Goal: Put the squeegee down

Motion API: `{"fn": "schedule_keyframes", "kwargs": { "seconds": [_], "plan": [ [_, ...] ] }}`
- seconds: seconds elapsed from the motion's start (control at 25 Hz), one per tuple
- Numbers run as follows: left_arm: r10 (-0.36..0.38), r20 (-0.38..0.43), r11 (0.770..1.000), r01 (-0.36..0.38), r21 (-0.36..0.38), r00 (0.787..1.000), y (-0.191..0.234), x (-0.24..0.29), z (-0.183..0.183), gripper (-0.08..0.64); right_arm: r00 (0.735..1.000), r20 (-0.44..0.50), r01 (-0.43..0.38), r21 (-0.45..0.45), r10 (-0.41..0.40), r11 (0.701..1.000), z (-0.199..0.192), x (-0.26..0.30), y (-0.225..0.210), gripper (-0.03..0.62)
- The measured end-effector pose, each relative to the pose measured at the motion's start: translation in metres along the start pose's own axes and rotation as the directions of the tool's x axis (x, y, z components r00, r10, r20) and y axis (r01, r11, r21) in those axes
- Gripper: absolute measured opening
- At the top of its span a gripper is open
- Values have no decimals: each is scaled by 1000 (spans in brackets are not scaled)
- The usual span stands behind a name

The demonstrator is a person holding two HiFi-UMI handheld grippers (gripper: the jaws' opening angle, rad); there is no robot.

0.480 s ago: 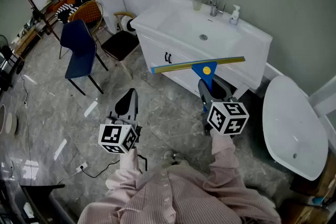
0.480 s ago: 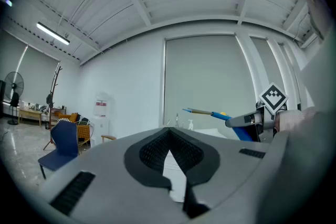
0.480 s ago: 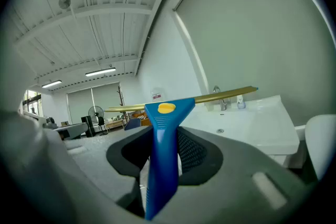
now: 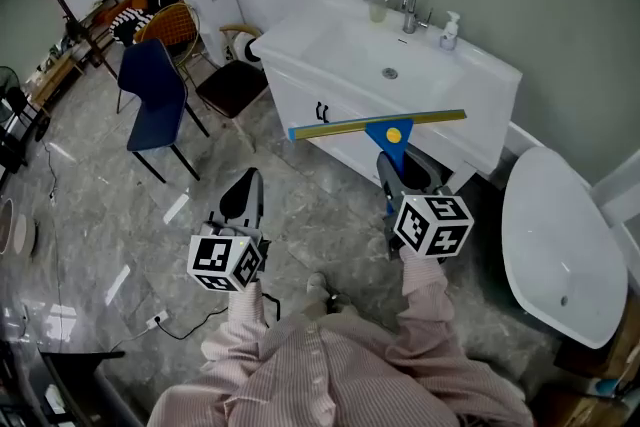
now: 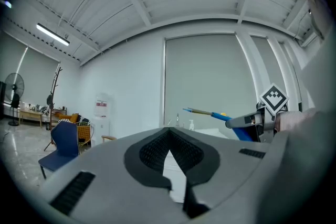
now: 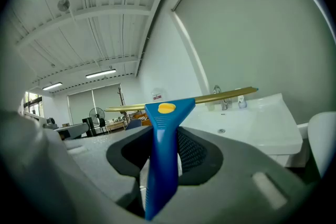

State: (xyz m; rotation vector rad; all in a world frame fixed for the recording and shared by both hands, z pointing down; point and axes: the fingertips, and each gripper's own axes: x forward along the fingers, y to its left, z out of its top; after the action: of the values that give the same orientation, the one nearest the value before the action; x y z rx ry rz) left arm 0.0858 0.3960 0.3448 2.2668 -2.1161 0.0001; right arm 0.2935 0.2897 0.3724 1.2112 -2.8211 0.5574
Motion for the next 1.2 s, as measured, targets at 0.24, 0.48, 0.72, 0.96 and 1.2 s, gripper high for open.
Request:
{"fn": "schedule_keyframes", "kwargs": {
  "seconds": [0.24,0.48,0.72,0.96,1.2],
  "plan": [
    [-4,0,1000,4,-1,1000,4,11,0,2,1000,5,-13,6,13,1000,3,10,0,137],
    [-4,0,1000,4,-8,1000,20,25,-5,2,1000,1,-30,4,30,1000,2,31,3,137],
    [-9,-8,1000,8,-29,1000,50,59,-15,2,1000,-12,-27,0,27,1000,4,75,0,138],
    [-27,-12,999,27,-46,1000,98,112,-19,2,1000,-22,-8,15,8,1000,9,146,-4,137],
    [-60,-16,997,59,-50,998,148,168,-12,2,1000,-18,12,38,-11,999,21,214,-2,137]
  ]
}}
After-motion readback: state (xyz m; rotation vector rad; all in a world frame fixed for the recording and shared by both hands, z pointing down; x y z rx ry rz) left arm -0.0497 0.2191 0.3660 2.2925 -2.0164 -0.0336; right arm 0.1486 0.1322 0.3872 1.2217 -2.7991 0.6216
